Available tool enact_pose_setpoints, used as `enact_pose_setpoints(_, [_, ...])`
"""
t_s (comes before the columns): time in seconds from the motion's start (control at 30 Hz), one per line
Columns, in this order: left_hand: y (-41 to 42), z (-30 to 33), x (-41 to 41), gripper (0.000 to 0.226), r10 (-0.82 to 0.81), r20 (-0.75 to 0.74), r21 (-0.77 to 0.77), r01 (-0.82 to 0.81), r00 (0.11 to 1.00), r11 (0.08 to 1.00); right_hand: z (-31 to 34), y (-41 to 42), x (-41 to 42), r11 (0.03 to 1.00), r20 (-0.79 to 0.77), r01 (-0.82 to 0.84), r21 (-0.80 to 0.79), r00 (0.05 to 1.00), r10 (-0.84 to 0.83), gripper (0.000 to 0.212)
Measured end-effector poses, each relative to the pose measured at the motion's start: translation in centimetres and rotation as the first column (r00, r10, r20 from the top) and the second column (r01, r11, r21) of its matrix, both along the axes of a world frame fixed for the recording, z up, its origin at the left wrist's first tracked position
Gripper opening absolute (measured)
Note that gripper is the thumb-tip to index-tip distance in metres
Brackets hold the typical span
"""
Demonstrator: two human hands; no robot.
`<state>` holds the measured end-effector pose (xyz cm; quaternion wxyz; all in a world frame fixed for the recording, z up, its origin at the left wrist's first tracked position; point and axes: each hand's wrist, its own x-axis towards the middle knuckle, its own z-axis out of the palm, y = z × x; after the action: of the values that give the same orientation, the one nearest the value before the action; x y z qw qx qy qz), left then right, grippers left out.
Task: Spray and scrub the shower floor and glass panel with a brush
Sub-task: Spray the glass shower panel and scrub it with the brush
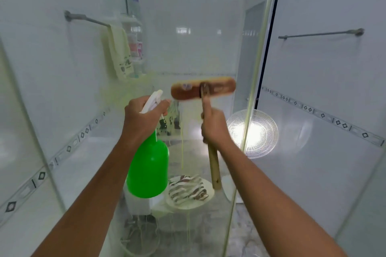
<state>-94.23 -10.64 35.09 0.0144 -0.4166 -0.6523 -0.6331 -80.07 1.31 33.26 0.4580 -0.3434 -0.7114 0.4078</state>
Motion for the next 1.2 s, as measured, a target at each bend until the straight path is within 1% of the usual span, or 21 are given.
enact_pose_setpoints(0.07, [-0.2, -0.2, -0.3, 0.031, 0.022, 0.0, -0.019, -0.022, 1.0, 1.0, 5.4, 0.2, -0.8, 0.999, -0.074, -0.04, 0.031, 0.996, 0.042, 0.058])
enact_pose_setpoints(0.13, [-0.6, -0.3, -0.7, 0.035, 0.052, 0.017, -0.032, -0.051, 0.999, 0.998, 9.8, -0.1, -1.7, 0.995, -0.129, -0.102, 0.006, 0.986, 0.102, 0.055])
enact_pose_setpoints(0.23, [-1.7, -0.2, -1.8, 0.037, 0.105, 0.073, -0.029, -0.103, 0.992, 0.994, 13.8, -1.2, -3.6, 0.983, -0.174, -0.18, -0.039, 0.97, 0.171, 0.052])
enact_pose_setpoints(0.33, [-3.1, 0.1, -2.7, 0.046, 0.085, 0.135, -0.026, -0.082, 0.987, 0.996, 14.6, -2.1, -5.0, 0.975, -0.2, -0.216, -0.044, 0.959, 0.203, 0.052])
enact_pose_setpoints(0.4, [-4.1, 0.4, -3.5, 0.046, 0.098, 0.159, 0.04, -0.106, 0.982, 0.994, 14.6, -2.6, -5.7, 0.972, -0.223, -0.233, -0.037, 0.95, 0.22, 0.052])
enact_pose_setpoints(0.47, [-5.2, 0.6, -4.3, 0.042, 0.129, 0.115, 0.081, -0.139, 0.985, 0.987, 14.5, -3.1, -6.2, 0.97, -0.232, -0.242, -0.03, 0.945, 0.229, 0.052])
enact_pose_setpoints(0.57, [-6.5, 0.7, -5.1, 0.039, 0.131, 0.03, 0.076, -0.133, 0.991, 0.988, 14.5, -4.0, -6.9, 0.966, -0.227, -0.256, -0.024, 0.943, 0.245, 0.052])
enact_pose_setpoints(0.67, [-7.4, 0.9, -4.9, 0.04, 0.152, 0.05, 0.072, -0.155, 0.987, 0.985, 14.0, -4.8, -8.0, 0.962, -0.227, -0.272, -0.02, 0.938, 0.261, 0.052])
enact_pose_setpoints(0.73, [-8.0, 0.9, -5.4, 0.04, 0.173, 0.074, 0.108, -0.18, 0.982, 0.978, 12.9, -5.1, -9.1, 0.965, -0.208, -0.264, -0.006, 0.944, 0.257, 0.054])
enact_pose_setpoints(0.8, [-8.6, 0.8, -6.3, 0.039, 0.193, 0.08, 0.124, -0.202, 0.978, 0.971, 10.4, -5.3, -10.5, 0.976, -0.138, -0.206, 0.068, 0.967, 0.214, 0.057])
enact_pose_setpoints(0.87, [-9.3, 0.5, -7.2, 0.036, 0.209, 0.074, 0.127, -0.217, 0.975, 0.968, 6.4, -6.2, -11.8, 0.972, -0.02, -0.165, 0.166, 0.985, 0.17, 0.059])
enact_pose_setpoints(0.93, [-9.9, 0.1, -7.5, 0.037, 0.226, 0.05, 0.137, -0.231, 0.973, 0.963, 1.0, -7.9, -12.9, 0.968, 0.061, -0.209, 0.14, 0.977, 0.202, 0.057])
enact_pose_setpoints(1.03, [-10.8, -0.6, -7.4, 0.042, 0.249, 0.003, 0.126, -0.247, 0.969, 0.961, -5.7, -10.4, -13.9, 0.968, 0.113, -0.25, 0.005, 0.962, 0.248, 0.055])
enact_pose_setpoints(1.1, [-11.4, -0.8, -7.6, 0.045, 0.265, -0.018, 0.116, -0.262, 0.964, 0.958, -6.6, -11.0, -14.0, 0.967, 0.137, -0.252, -0.033, 0.957, 0.254, 0.054])
enact_pose_setpoints(1.13, [-11.8, -0.8, -7.7, 0.043, 0.274, -0.011, 0.115, -0.271, 0.962, 0.956, -6.0, -11.2, -14.0, 0.964, 0.146, -0.265, -0.032, 0.952, 0.267, 0.055])
enact_pose_setpoints(1.2, [-12.6, -0.5, -8.1, 0.036, 0.296, 0.017, 0.118, -0.296, 0.955, 0.948, -3.0, -11.1, -14.1, 0.958, 0.161, -0.284, 0.024, 0.947, 0.277, 0.057])
